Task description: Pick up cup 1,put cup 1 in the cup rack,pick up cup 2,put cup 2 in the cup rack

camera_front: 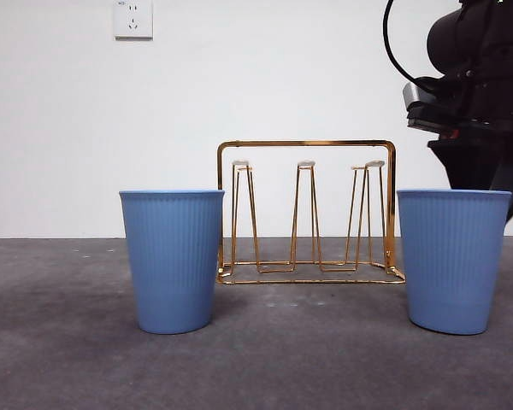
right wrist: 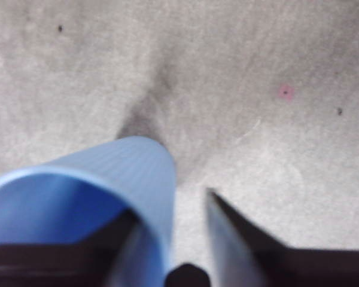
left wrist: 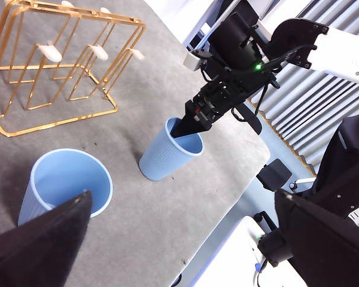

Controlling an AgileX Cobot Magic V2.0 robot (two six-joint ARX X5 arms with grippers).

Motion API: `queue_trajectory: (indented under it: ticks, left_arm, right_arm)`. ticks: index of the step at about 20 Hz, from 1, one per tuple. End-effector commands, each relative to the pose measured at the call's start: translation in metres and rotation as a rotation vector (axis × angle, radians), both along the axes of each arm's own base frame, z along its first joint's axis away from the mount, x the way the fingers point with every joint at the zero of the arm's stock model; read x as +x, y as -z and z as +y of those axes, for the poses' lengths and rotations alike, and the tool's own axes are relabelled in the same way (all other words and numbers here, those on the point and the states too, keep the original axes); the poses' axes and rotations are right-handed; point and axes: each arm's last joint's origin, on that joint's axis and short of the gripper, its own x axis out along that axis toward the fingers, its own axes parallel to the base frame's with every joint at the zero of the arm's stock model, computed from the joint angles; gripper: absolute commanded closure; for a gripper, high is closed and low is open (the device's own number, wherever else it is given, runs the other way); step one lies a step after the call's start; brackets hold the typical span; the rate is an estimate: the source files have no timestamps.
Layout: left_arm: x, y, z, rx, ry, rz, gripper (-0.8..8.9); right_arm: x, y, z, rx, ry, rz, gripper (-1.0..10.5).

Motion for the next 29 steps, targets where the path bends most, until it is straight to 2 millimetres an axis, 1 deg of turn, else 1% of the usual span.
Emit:
queue_trajectory:
  ticks: [1,3,5,6,7,8,10,12,14,15,17,19,21,23,25,27,29]
  left_arm:
    - [0.002,-0.001,-0.001,-0.013,0.001,0.007,1.76]
    - [0.006,-0.002,-0.002,-0.033,0.009,0.016,1.76]
    - [0.011,-0.006,-0.006,-0.09,0.05,0.027,1.76]
    - [0.014,-0.009,-0.008,-0.122,0.074,0.028,1.76]
    - [0.018,-0.012,-0.011,-0.153,0.098,0.027,1.76]
    - [0.022,-0.015,-0.015,-0.184,0.12,0.029,1.76]
    - [0.03,-0.02,-0.024,-0.24,0.159,0.034,1.76]
    - [0.04,-0.024,-0.037,-0.294,0.206,0.04,1.76]
    - [0.051,-0.026,-0.054,-0.35,0.234,0.055,1.76]
    - [0.056,-0.026,-0.064,-0.38,0.235,0.058,1.76]
    - [0.066,-0.026,-0.086,-0.46,0.236,0.062,1.76]
    - [0.073,-0.026,-0.108,-0.572,0.24,0.062,1.76]
    - [0.078,-0.024,-0.128,-0.699,0.237,0.067,1.76]
    - [0.082,-0.019,-0.144,-0.798,0.223,0.076,1.76]
    - [0.085,-0.017,-0.157,-0.837,0.217,0.077,1.76]
    - [0.089,-0.02,-0.168,-0.853,0.205,0.078,1.76]
    - [0.094,-0.027,-0.178,-0.868,0.211,0.067,1.76]
  right_arm:
    - [0.001,0.002,0.002,0.02,-0.036,0.008,9.6]
    - [0.0,0.002,0.002,0.025,-0.06,0.016,9.6]
    - [-0.005,-0.004,0.0,0.022,-0.084,0.011,9.6]
    - [-0.009,-0.012,-0.001,0.027,-0.087,-0.017,9.6]
    - [-0.014,-0.025,-0.002,0.038,-0.087,-0.063,9.6]
    - [-0.022,-0.04,-0.004,0.052,-0.087,-0.125,9.6]
    - [-0.044,-0.081,-0.01,0.103,-0.082,-0.308,9.6]
    - [-0.075,-0.124,-0.016,0.213,-0.068,-0.54,9.6]
    - [-0.111,-0.164,-0.025,0.312,-0.034,-0.784,9.6]
    - [-0.128,-0.179,-0.03,0.351,-0.031,-0.898,9.6]
    - [-0.157,-0.202,-0.038,0.4,-0.043,-1.084,9.6]
    - [-0.176,-0.214,-0.042,0.428,-0.05,-1.199,9.6]
    - [-0.185,-0.221,-0.045,0.445,-0.055,-1.27,9.6]
    - [-0.184,-0.224,-0.044,0.455,-0.06,-1.295,9.6]
    - [-0.184,-0.224,-0.044,0.467,-0.074,-1.297,9.6]
    - [-0.179,-0.224,-0.041,0.487,-0.098,-1.29,9.6]
    - [-0.173,-0.225,-0.036,0.512,-0.128,-1.288,9.6]
